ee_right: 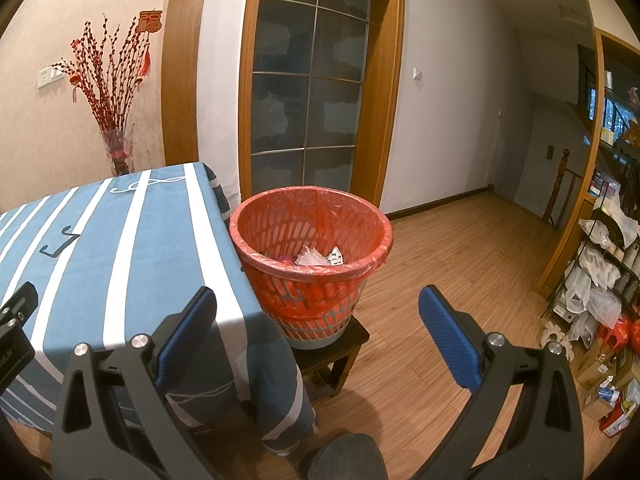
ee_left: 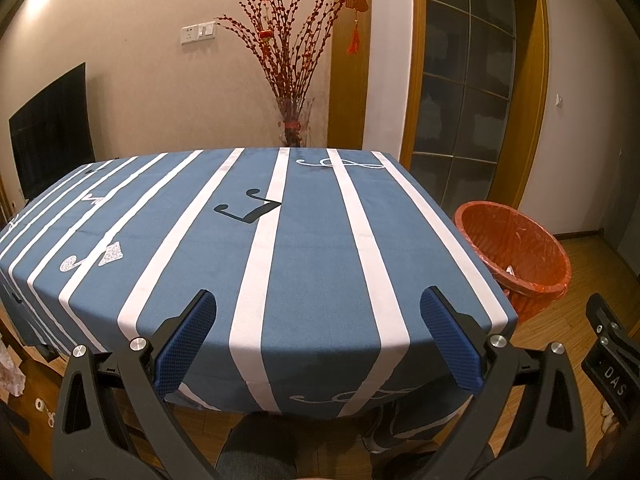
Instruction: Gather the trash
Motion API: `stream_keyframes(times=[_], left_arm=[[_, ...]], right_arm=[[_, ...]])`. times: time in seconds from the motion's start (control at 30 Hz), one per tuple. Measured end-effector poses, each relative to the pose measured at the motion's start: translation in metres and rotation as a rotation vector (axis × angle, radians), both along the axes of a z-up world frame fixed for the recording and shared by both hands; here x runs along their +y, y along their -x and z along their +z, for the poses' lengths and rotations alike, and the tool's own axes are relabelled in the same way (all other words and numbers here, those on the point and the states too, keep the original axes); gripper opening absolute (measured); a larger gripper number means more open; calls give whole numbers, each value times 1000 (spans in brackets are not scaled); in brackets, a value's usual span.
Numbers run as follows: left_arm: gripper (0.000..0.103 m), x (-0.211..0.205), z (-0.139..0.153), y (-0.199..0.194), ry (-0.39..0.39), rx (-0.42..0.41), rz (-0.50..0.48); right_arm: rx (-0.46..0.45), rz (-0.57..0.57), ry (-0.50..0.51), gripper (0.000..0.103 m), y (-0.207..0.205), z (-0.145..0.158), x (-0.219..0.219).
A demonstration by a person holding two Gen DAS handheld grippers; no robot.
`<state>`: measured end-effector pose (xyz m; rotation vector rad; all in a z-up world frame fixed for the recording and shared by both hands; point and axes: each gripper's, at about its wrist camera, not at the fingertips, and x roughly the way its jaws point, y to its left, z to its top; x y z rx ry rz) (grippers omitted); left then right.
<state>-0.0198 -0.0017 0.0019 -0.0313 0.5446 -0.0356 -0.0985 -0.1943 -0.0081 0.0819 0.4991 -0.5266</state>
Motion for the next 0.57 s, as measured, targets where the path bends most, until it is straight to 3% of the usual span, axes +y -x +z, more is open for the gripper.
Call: stream_keyframes(times=[0.57], left_arm=[[100, -1, 0, -1, -12, 3, 3]], right_arm=[[2, 0, -2, 99, 0, 0, -1]])
